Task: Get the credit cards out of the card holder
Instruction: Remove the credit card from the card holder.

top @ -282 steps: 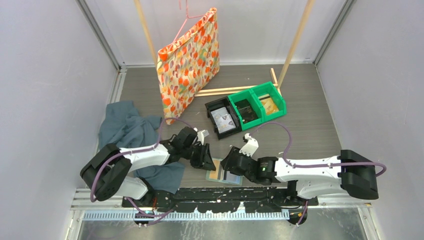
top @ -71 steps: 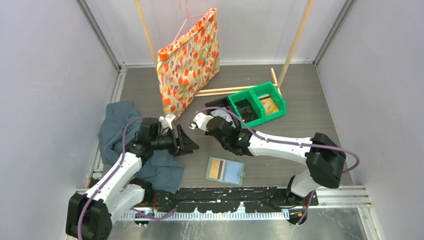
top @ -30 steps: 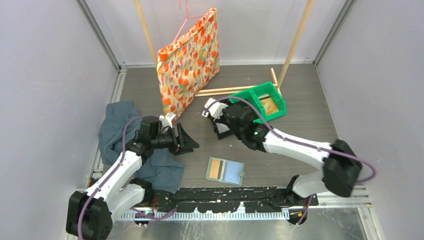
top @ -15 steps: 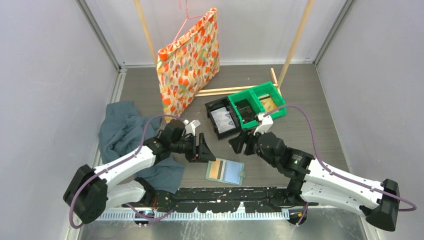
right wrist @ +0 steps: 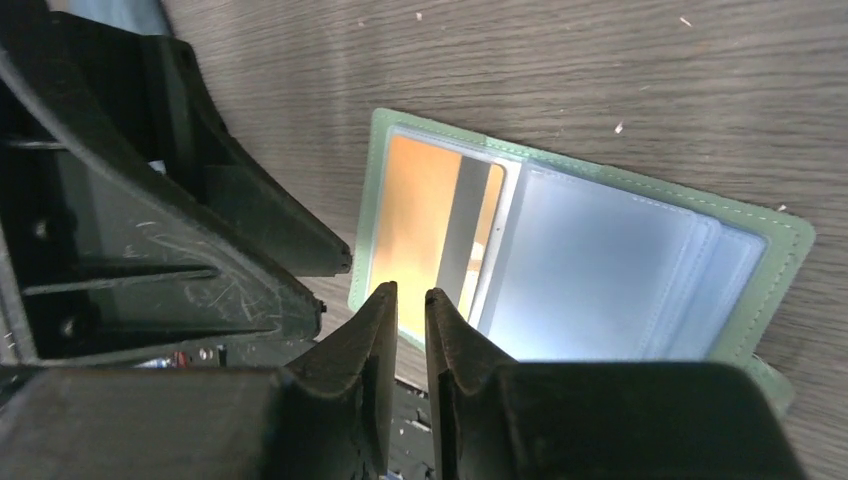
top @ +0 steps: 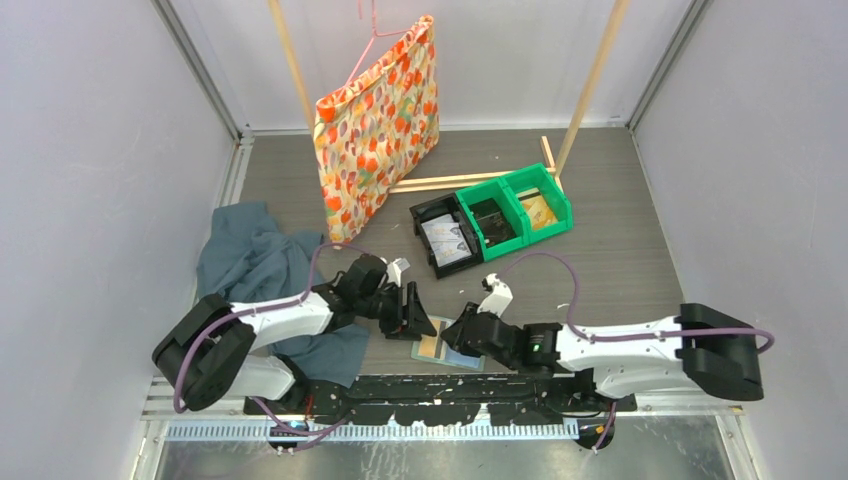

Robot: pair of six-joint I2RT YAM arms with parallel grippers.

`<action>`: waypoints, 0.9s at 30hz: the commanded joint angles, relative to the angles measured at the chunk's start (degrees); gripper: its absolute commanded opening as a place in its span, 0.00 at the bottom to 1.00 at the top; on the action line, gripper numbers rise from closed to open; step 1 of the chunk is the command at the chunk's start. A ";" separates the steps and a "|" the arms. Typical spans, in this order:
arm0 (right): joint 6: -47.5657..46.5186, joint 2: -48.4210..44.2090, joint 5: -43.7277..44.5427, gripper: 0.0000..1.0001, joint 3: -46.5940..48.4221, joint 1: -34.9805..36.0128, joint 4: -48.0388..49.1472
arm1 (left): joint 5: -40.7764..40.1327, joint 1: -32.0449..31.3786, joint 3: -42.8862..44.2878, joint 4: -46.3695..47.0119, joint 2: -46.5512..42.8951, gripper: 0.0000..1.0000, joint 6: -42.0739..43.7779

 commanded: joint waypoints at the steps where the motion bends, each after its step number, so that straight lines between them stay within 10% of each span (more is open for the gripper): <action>1: 7.25 4.67 4.03 0.21 2.32 0.40 5.59 | -0.83 -0.08 -0.26 6.14 2.16 0.55 -0.91; 10: 15.11 1.42 8.16 0.24 -3.85 0.42 4.32 | -0.22 -0.08 -2.07 10.41 6.80 0.41 -1.75; 27: 15.10 2.63 7.07 0.25 -3.18 0.48 4.86 | 1.70 -1.02 -2.06 14.42 9.96 0.47 -3.25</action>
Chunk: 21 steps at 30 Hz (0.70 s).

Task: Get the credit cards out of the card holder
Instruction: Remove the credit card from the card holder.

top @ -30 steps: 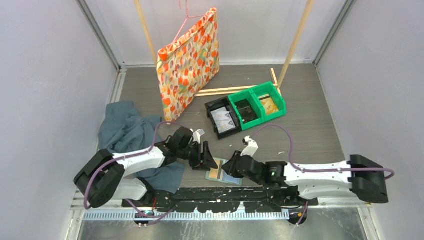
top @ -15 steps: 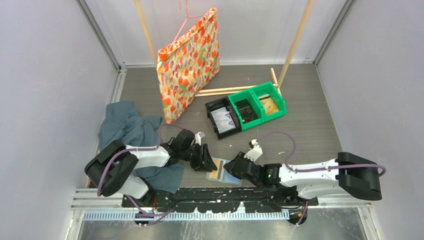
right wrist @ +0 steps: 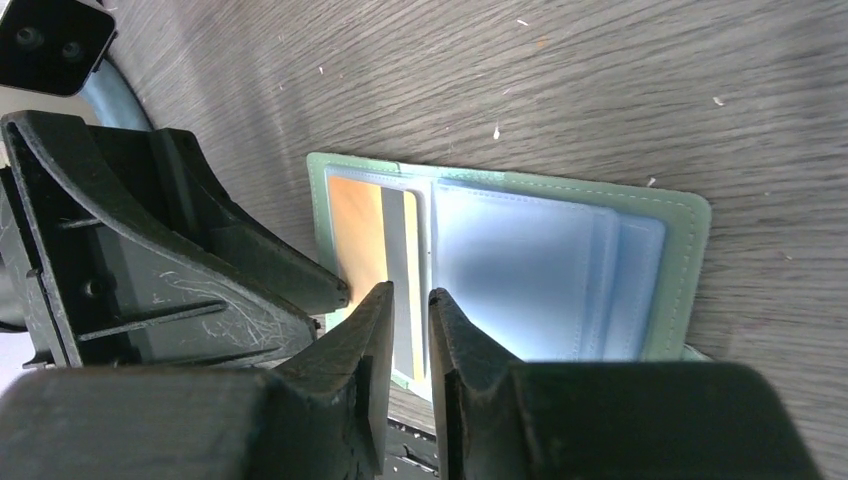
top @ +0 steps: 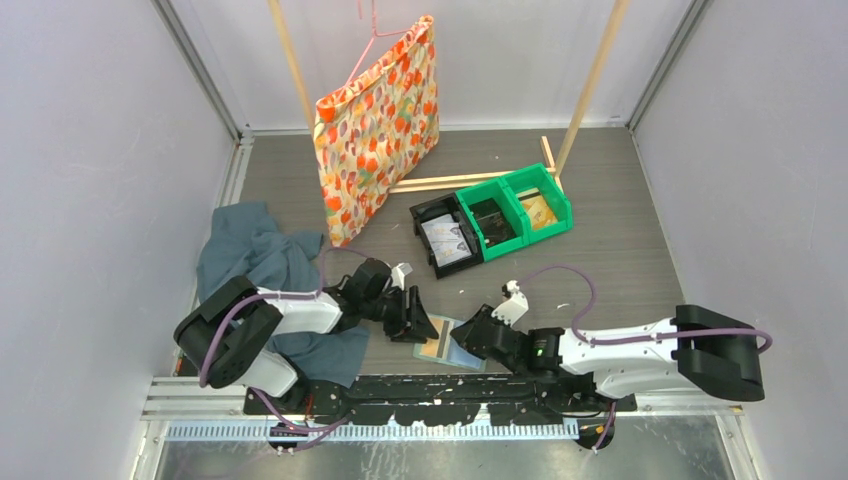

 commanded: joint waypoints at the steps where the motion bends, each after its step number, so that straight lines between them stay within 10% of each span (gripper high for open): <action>1: 1.26 2.36 1.64 0.26 0.76 0.32 5.93 | 1.43 -0.75 -0.12 5.23 2.19 0.47 -1.43; 21: 15.70 3.20 11.01 0.41 -2.42 6.72 1.58 | 1.48 -2.92 -1.62 10.17 6.75 0.46 -2.83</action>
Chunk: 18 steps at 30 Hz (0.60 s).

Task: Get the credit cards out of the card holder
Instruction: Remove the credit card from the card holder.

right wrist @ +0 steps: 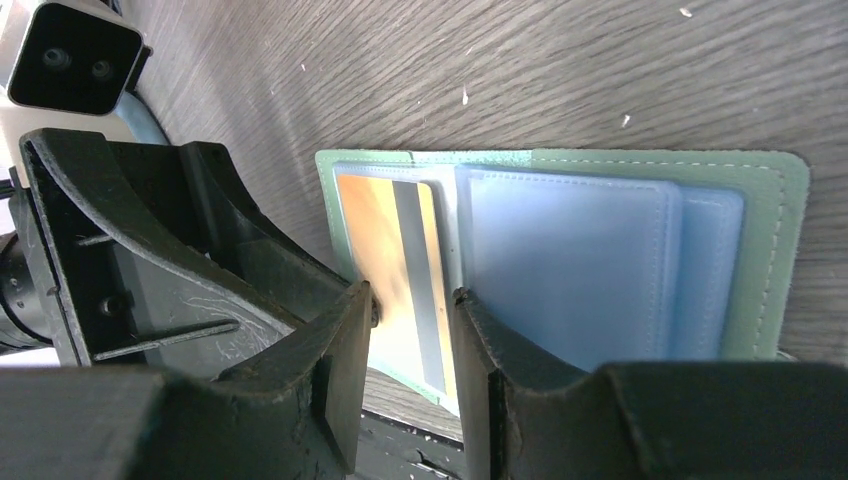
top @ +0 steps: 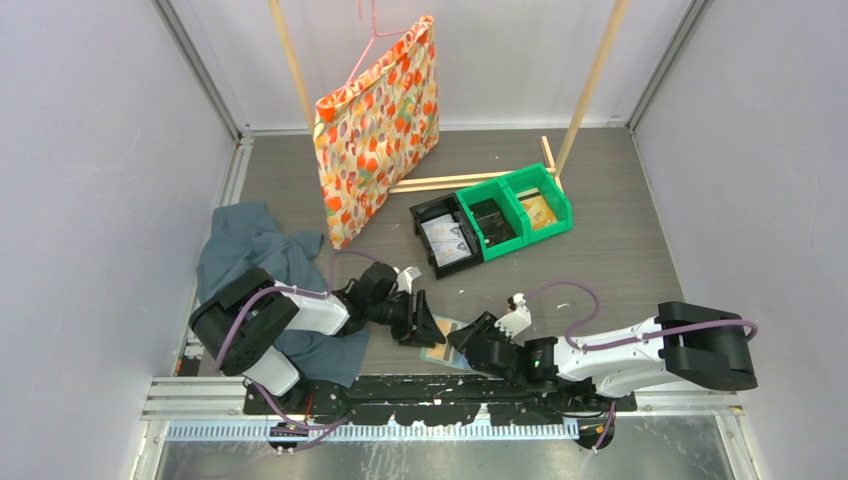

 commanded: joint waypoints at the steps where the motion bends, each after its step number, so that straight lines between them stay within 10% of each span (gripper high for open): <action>1: 4.85 -0.63 4.69 0.41 -0.60 0.98 -2.46 | -0.89 -0.27 -0.92 0.90 1.69 0.46 0.43; 18: 5.65 6.39 4.29 0.29 -9.35 1.68 19.29 | -0.04 -0.27 -0.55 2.53 3.81 0.45 0.12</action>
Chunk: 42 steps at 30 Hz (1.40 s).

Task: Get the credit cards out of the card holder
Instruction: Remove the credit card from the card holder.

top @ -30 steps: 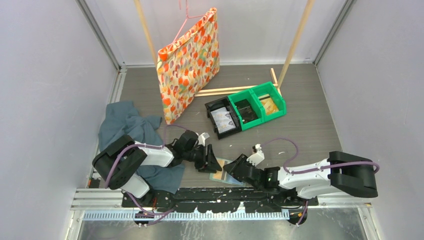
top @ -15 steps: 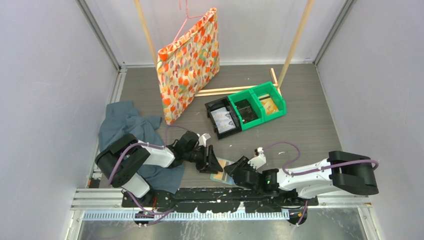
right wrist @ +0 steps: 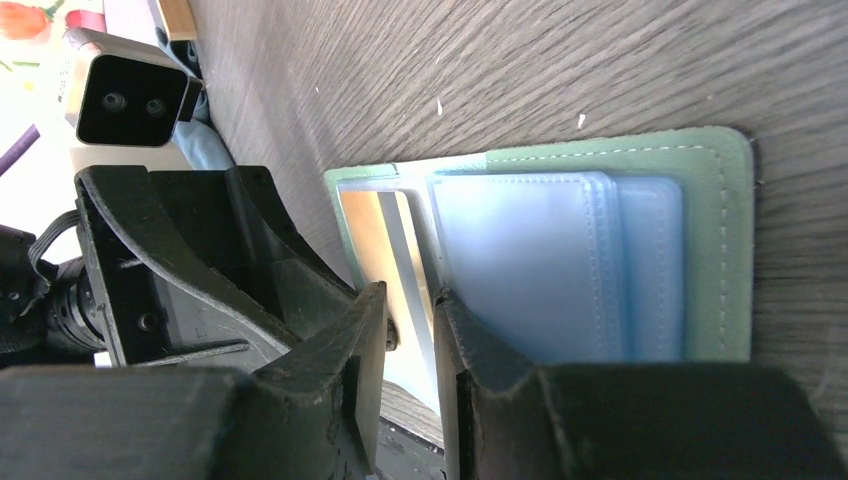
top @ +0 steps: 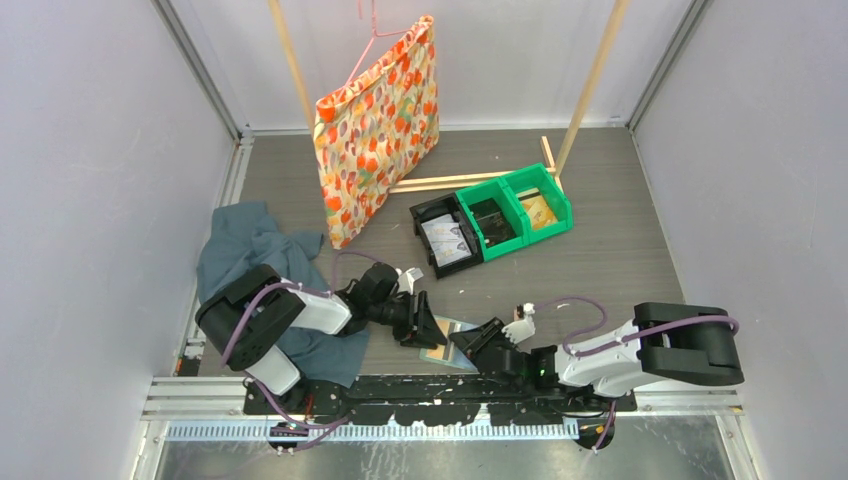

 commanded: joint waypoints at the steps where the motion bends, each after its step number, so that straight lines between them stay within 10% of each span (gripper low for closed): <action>1: -2.33 1.38 0.52 0.28 -1.65 0.51 1.57 | -2.16 -0.27 -0.55 -0.23 1.66 0.45 1.00; 16: -7.50 1.11 1.56 0.07 -3.89 2.38 10.57 | -1.82 -0.27 -0.19 0.44 2.81 0.45 0.77; 25: -12.23 4.86 0.00 0.18 -4.12 2.33 19.61 | -1.58 -0.27 -0.19 0.59 2.95 0.45 0.75; 30: -10.71 7.58 -0.12 0.02 -4.37 2.34 20.97 | -1.63 -0.27 -0.35 0.63 2.84 0.44 0.73; 42: -3.40 6.31 3.01 0.01 -6.40 4.12 15.09 | -1.74 -0.19 -0.13 -0.16 1.74 0.44 0.85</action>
